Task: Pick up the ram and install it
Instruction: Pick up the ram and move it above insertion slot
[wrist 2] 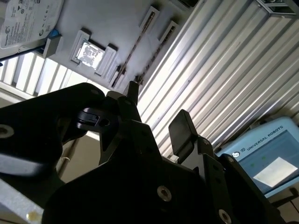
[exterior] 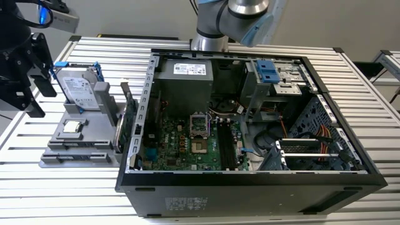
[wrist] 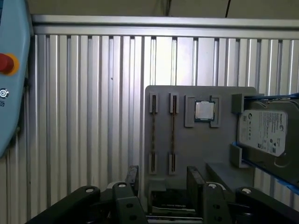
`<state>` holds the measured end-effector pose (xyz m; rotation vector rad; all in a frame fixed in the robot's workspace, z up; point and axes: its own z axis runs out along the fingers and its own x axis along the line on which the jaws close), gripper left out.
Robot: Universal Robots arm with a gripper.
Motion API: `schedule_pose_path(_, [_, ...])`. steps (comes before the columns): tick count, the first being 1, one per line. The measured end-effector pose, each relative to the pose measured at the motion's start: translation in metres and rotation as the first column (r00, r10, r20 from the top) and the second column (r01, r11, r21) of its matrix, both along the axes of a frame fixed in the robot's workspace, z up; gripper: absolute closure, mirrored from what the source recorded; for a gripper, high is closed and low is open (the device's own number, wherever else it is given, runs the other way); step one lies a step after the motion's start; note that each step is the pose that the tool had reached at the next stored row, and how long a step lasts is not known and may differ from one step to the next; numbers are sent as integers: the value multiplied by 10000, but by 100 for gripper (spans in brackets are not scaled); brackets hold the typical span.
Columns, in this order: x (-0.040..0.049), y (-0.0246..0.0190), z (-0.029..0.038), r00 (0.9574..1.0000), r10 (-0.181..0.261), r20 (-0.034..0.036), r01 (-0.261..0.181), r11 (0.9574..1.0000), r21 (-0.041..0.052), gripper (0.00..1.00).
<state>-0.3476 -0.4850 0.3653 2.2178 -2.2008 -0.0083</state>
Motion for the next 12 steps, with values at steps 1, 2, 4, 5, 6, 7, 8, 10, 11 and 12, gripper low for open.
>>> schedule_pose_path(1, [0,0,-6,10000,0,0,0,10000,0,0])
schedule_pose_path(2, [0,0,-11,10000,0,0,0,10000,0,0])
schedule_pose_path(4, [0,0,-24,10000,0,0,0,10000,0,0])
schedule_pose_path(5, [0,0,-29,10000,0,0,0,10000,0,0])
schedule_pose_path(6, [0,0,-35,10000,0,-1,0,10000,-1,0])
schedule_pose_path(7, [0,0,-41,10000,0,0,0,10000,0,0])
schedule_pose_path(8, [0,0,-47,10000,-1,0,1,10000,0,0])
schedule_pose_path(10, [0,0,-59,10000,0,1,0,10000,0,0])
schedule_pose_path(11, [0,0,-65,10000,-1,1,1,10000,0,0])
schedule_pose_path(12, [0,0,-70,10000,-1,1,1,10000,-1,0])
